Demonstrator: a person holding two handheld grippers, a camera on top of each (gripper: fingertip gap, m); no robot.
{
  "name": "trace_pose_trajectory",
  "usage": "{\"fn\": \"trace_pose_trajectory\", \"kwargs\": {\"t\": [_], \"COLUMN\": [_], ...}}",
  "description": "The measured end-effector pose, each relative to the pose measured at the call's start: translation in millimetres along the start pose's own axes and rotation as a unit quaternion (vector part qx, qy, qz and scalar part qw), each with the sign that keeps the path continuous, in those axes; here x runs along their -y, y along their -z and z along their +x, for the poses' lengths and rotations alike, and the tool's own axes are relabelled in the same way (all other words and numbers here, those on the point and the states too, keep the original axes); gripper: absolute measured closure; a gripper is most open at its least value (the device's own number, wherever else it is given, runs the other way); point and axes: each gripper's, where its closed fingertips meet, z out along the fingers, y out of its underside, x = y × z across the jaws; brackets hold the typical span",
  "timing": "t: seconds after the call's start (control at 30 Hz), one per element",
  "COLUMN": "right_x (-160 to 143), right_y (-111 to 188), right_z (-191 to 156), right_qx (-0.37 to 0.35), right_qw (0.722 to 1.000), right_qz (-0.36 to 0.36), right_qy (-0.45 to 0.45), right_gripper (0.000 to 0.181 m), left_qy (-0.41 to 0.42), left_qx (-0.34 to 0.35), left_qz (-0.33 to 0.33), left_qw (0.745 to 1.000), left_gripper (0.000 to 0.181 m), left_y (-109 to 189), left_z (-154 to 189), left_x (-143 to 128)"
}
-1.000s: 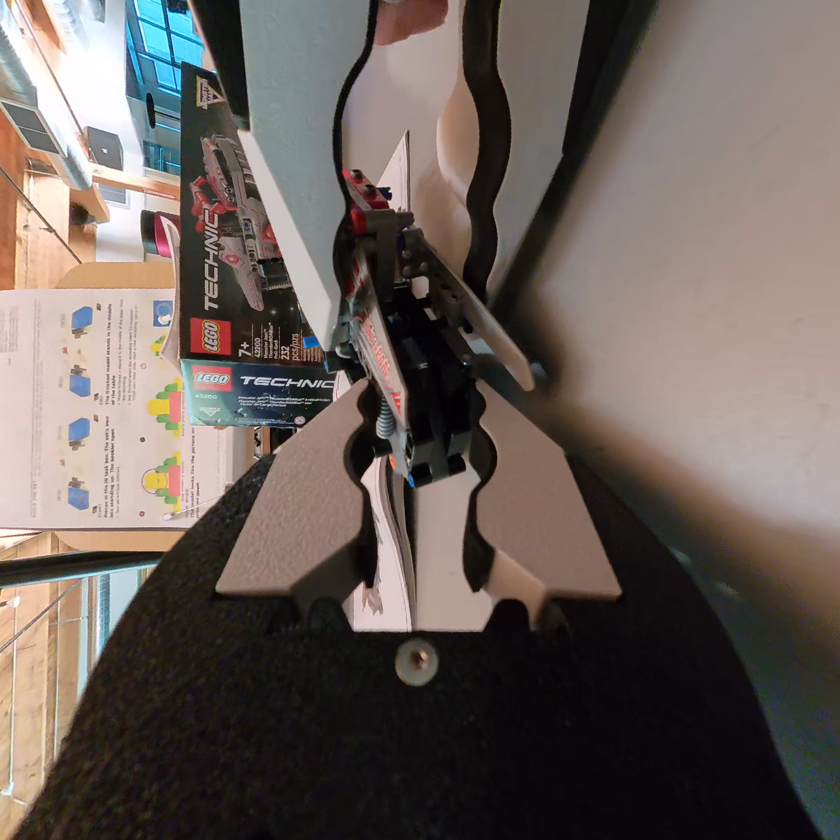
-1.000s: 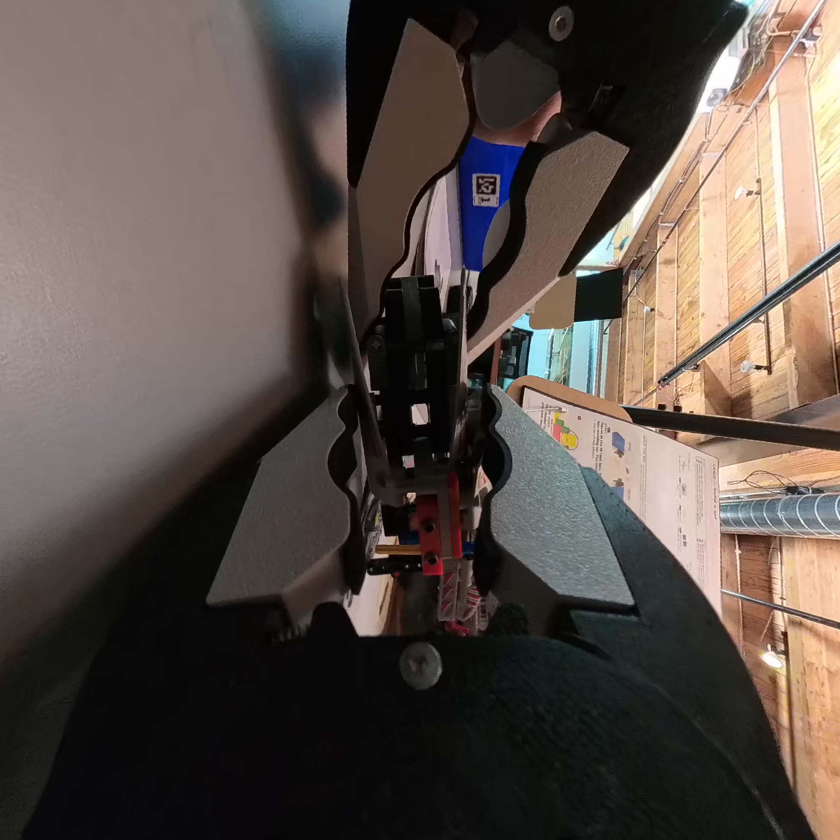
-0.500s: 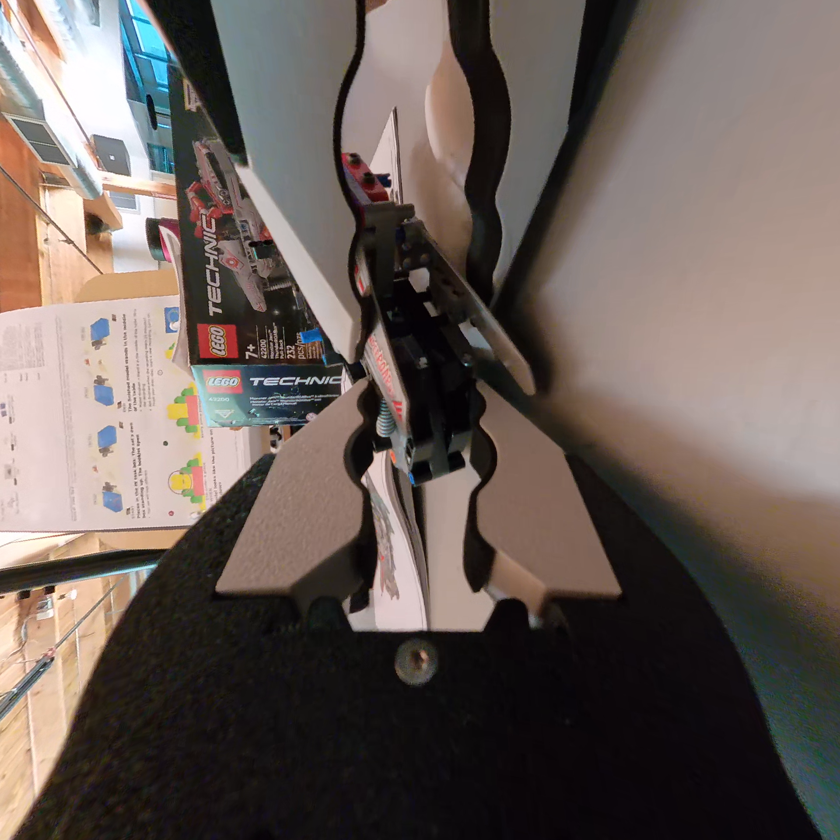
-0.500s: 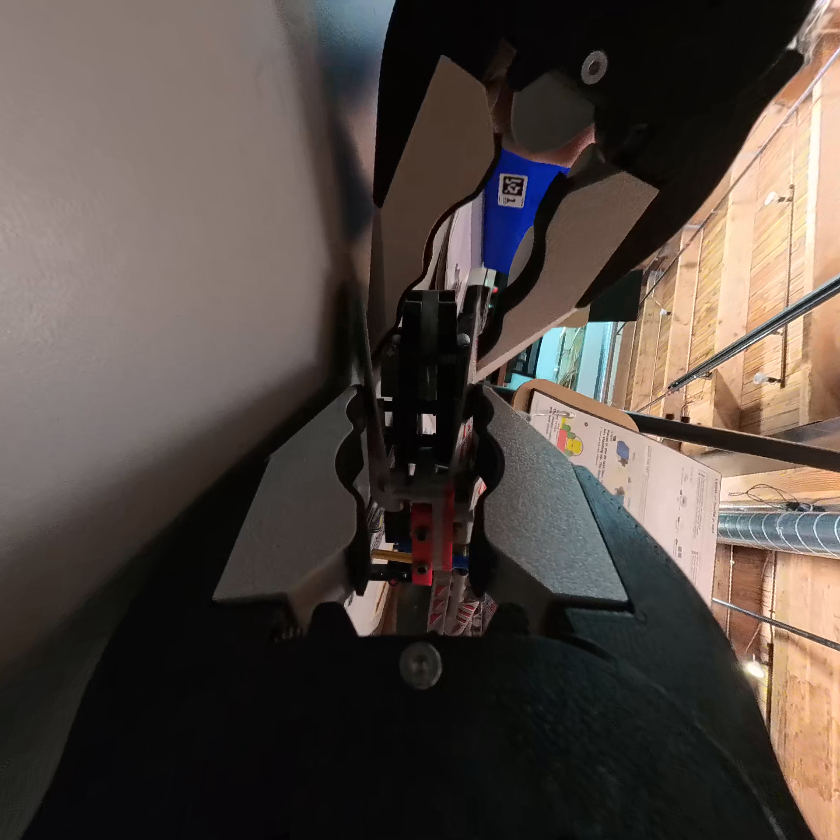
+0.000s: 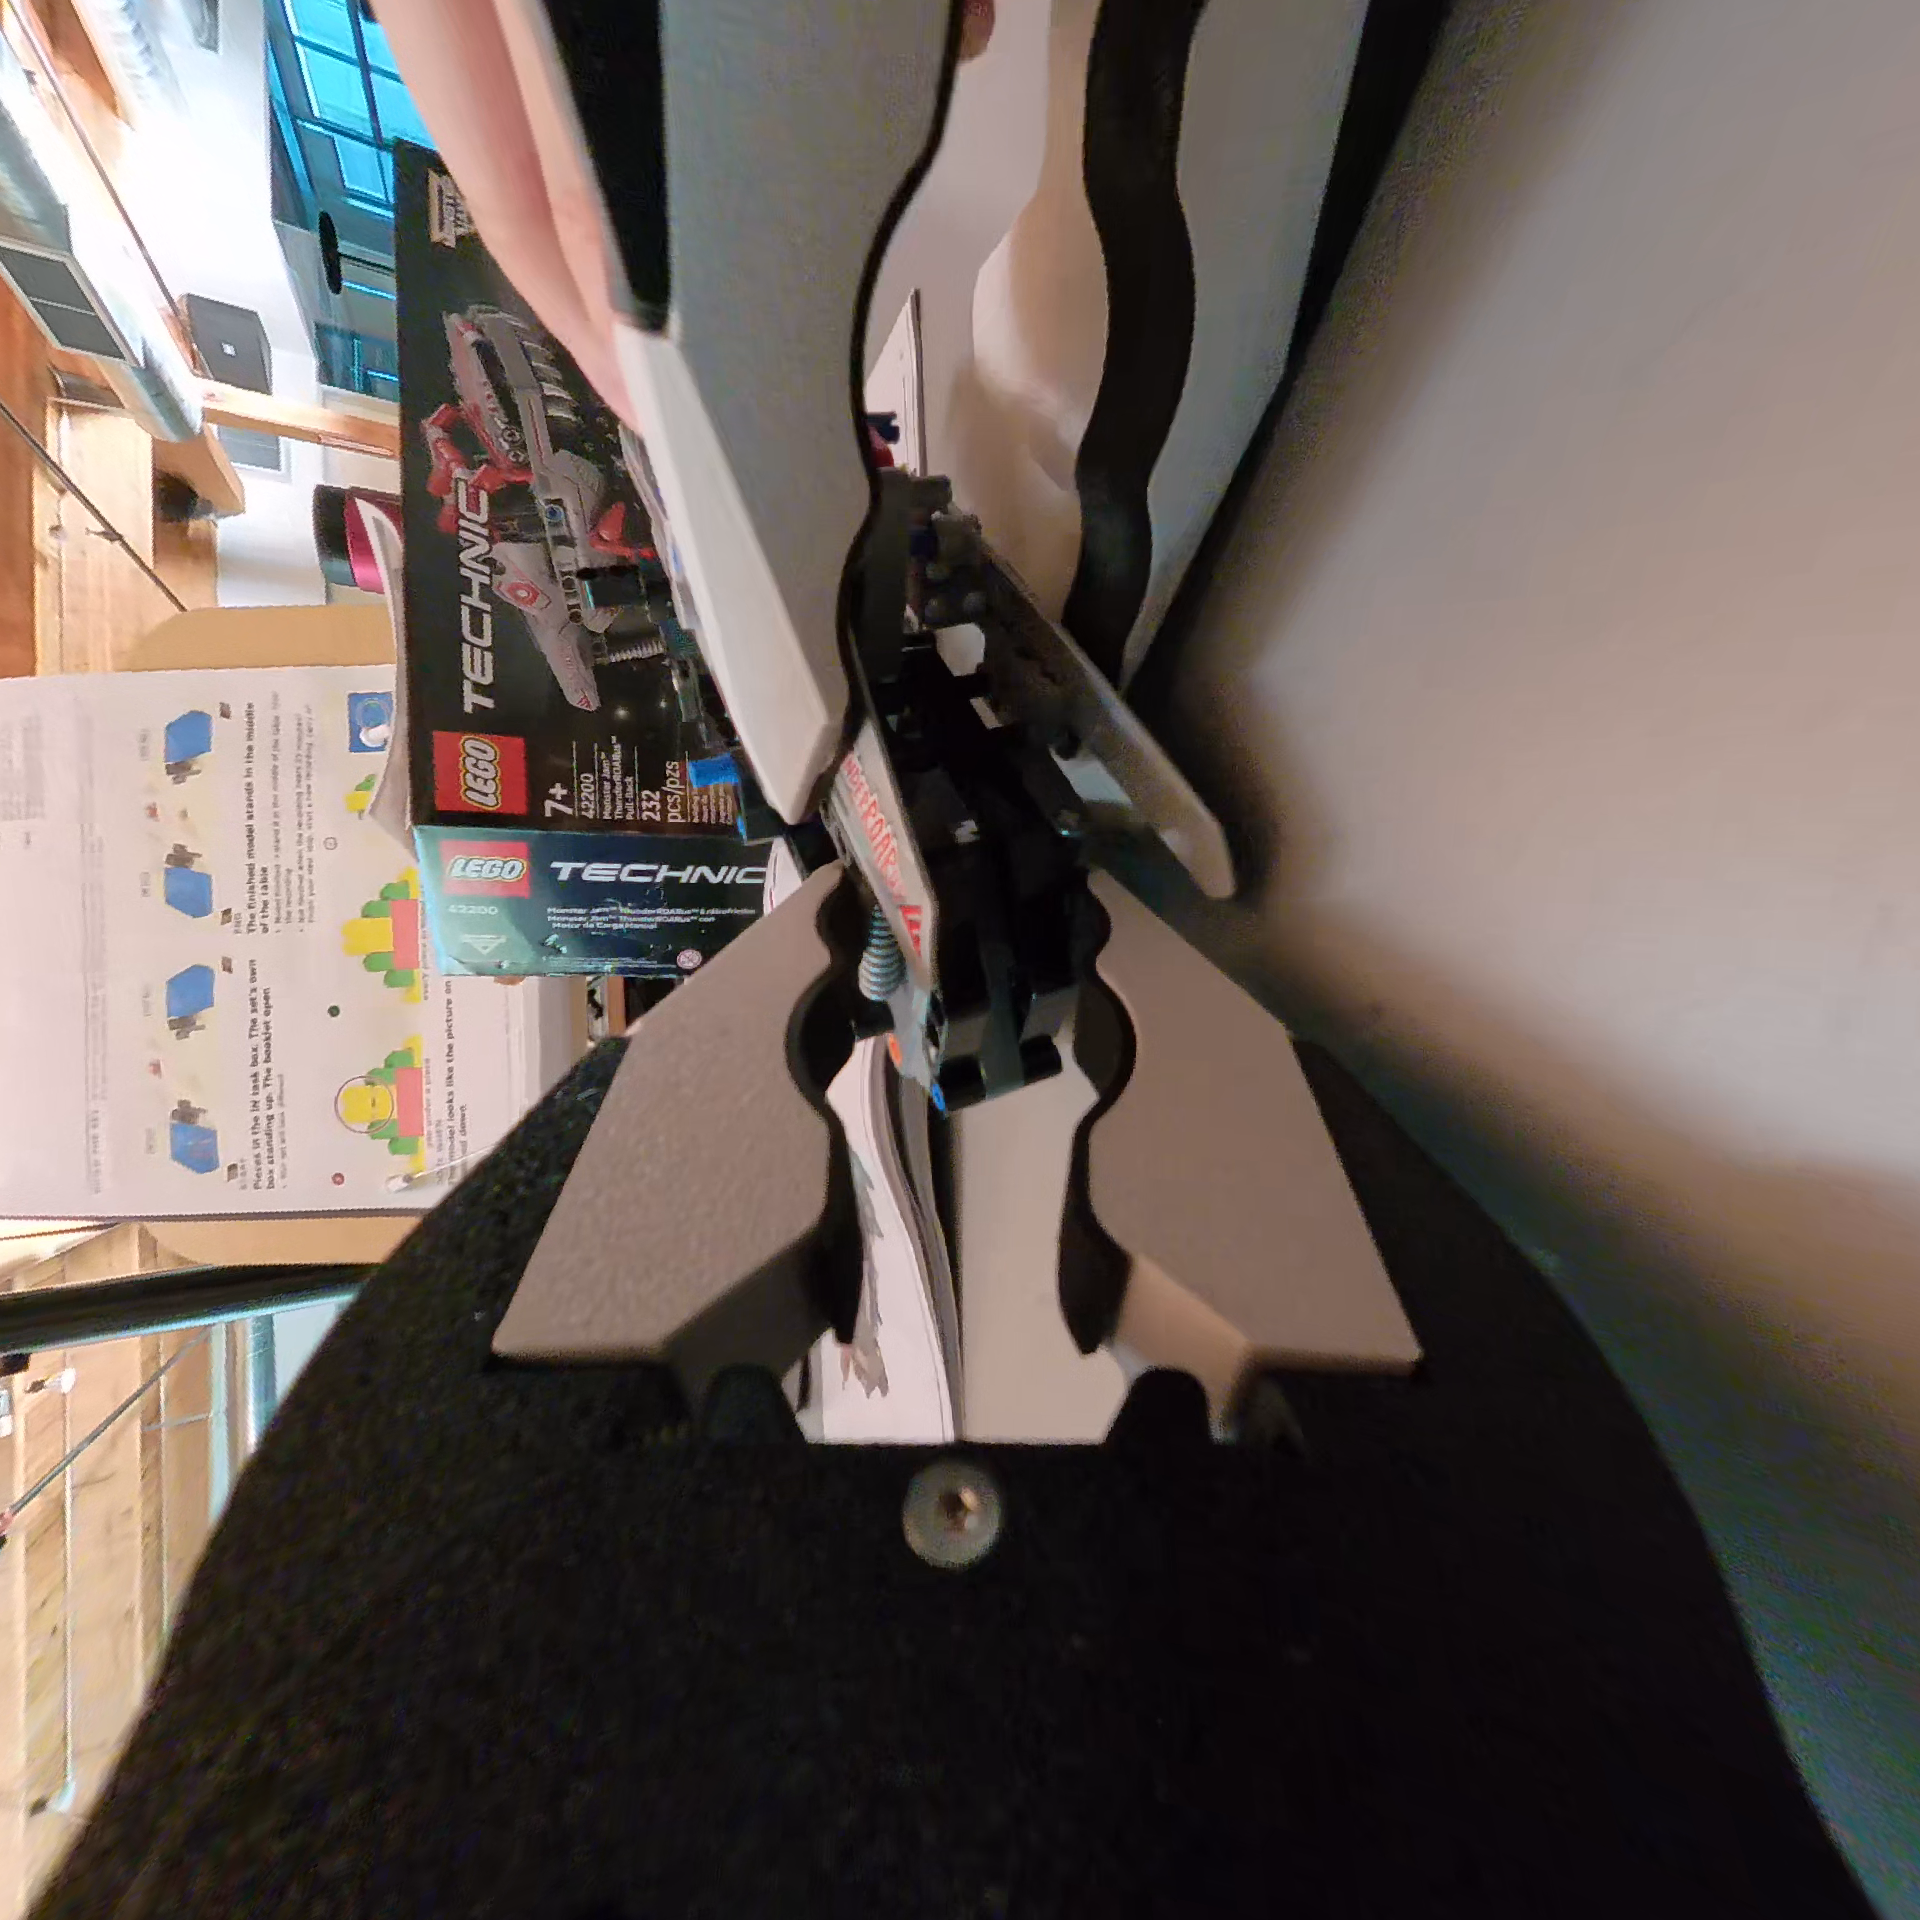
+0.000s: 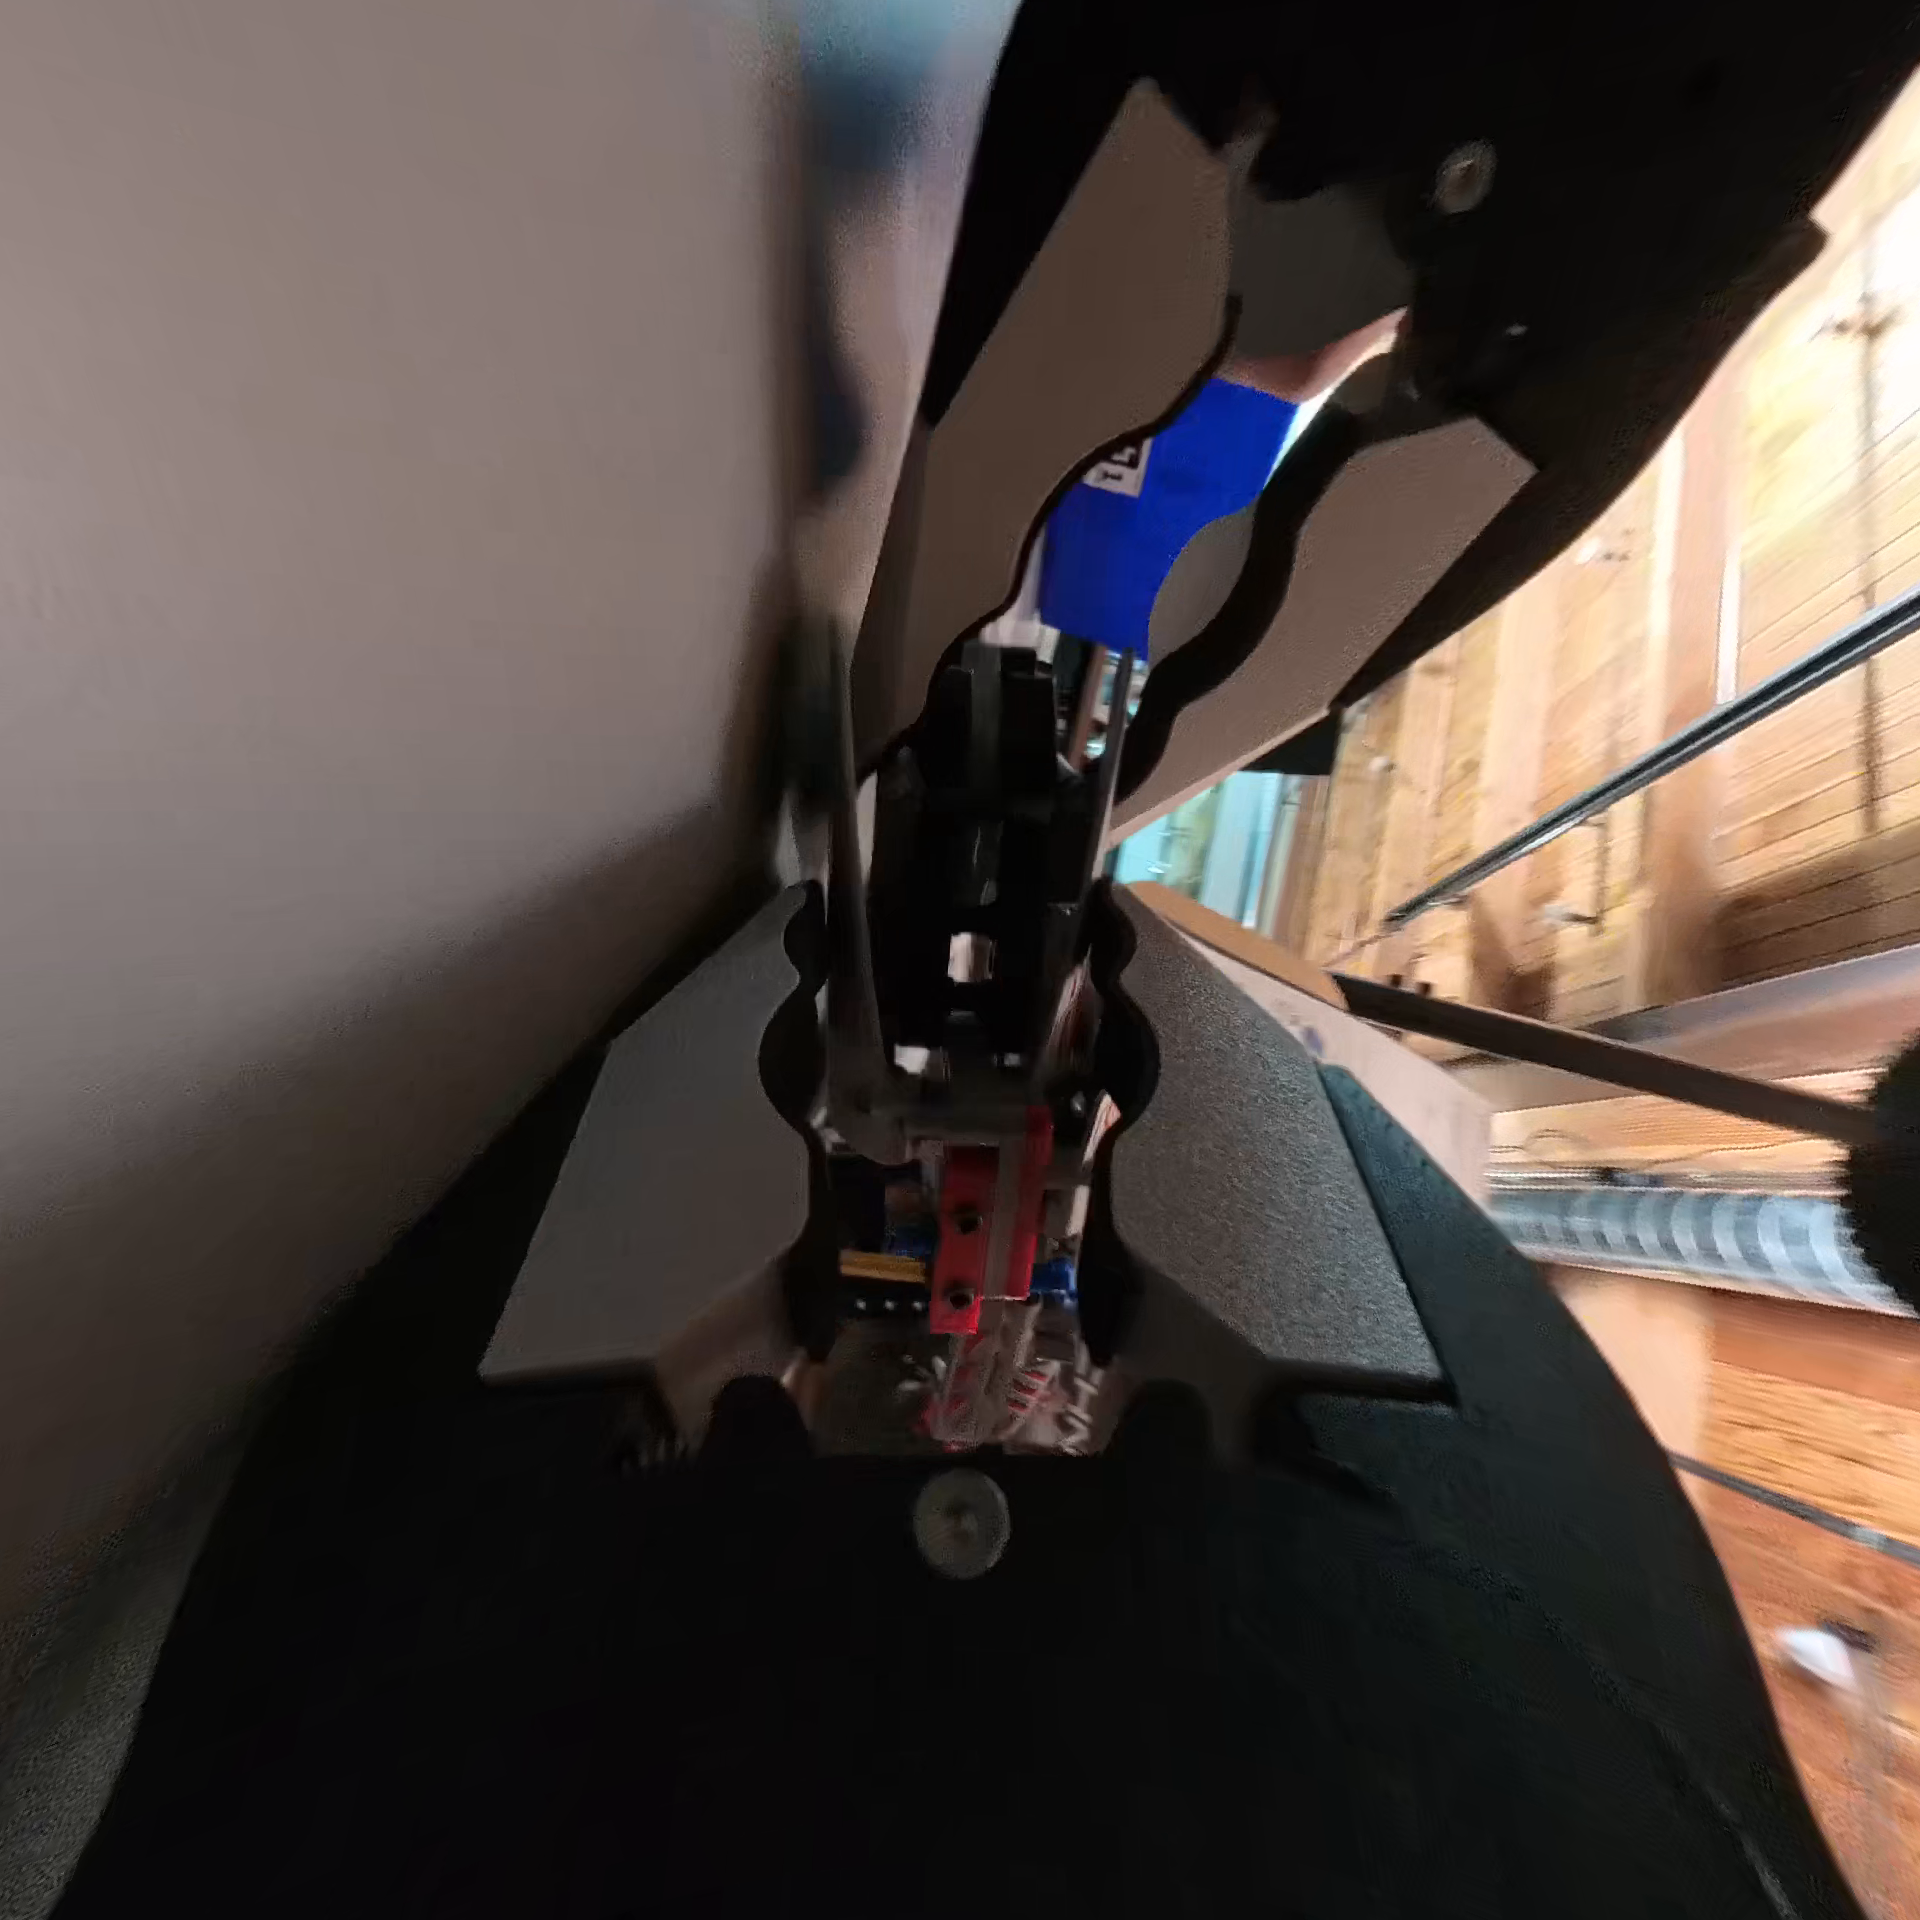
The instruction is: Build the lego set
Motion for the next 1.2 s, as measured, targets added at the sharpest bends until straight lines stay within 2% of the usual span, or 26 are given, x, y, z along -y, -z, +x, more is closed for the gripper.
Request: {"fn": "trace_pose_trajectory", "kwargs": {"t": [0.2,0.5,0.83,1.2], "right_x": [1.3,2.3,3.0,2.5], "right_y": [1.1,4.7,5.6,7.3], "right_z": [2.1,4.2,5.6,6.3], "right_qx": [0.006,0.006,0.012,-0.019], "right_qw": [0.999,0.998,0.998,0.997], "right_qz": [0.023,0.054,0.059,0.069], "right_qy": [-0.030,-0.029,-0.036,0.004], "right_gripper": [0.133,0.132,0.134,0.133], "left_qy": [0.004,0.012,0.018,0.021], "left_qx": [-0.004,-0.010,-0.011,-0.015], "left_qz": [0.006,0.018,0.020,0.025], "left_qw": [1.000,1.000,1.000,0.999], "left_gripper": [0.144,0.144,0.144,0.144], "left_y": [1.5,4.9,7.0,9.5], "left_z": [-0.1,0.4,1.9,2.8], "left_x": [0.7,5.2,6.5,5.3]}}
